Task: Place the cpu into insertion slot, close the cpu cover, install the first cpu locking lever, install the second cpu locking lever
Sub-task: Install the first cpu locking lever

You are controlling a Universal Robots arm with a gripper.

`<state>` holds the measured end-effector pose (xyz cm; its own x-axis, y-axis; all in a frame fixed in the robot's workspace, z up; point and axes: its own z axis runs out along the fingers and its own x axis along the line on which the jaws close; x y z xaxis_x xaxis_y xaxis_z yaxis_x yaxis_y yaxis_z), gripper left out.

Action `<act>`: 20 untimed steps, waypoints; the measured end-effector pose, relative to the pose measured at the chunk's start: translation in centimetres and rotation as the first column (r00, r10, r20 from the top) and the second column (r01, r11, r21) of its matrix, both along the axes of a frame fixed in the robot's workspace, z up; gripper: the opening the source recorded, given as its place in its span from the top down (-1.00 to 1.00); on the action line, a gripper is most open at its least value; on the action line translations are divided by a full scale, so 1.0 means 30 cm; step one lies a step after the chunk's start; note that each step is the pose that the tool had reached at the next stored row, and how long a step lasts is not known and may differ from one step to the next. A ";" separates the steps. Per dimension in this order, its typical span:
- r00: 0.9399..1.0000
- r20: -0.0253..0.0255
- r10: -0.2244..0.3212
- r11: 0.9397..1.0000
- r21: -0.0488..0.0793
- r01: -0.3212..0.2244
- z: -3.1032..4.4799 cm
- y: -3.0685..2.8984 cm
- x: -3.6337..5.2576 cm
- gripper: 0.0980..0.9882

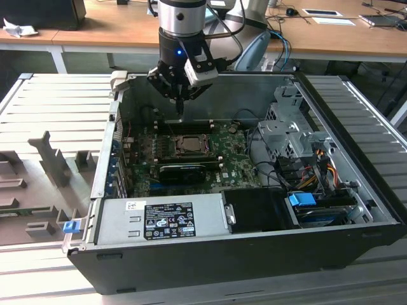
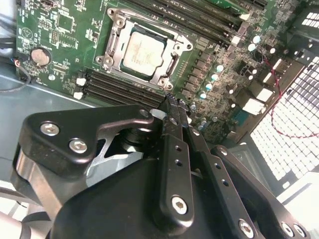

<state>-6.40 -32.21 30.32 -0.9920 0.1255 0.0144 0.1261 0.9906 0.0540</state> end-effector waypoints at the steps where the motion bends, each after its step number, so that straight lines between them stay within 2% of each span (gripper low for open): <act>1: 1.000 0.000 0.000 1.000 0.000 0.000 0.000 0.000 -0.003 0.98; 13: 1.000 0.000 0.000 1.000 0.000 0.000 -0.001 0.000 -0.028 0.98; 18: 1.000 0.001 0.000 1.000 0.000 0.000 -0.002 0.000 -0.047 0.98; 20: 1.000 0.002 0.022 1.000 0.000 -0.022 -0.008 -0.001 -0.056 0.98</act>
<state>-8.07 -32.23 30.09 -0.9946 0.1034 0.0128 0.1039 0.9931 0.0547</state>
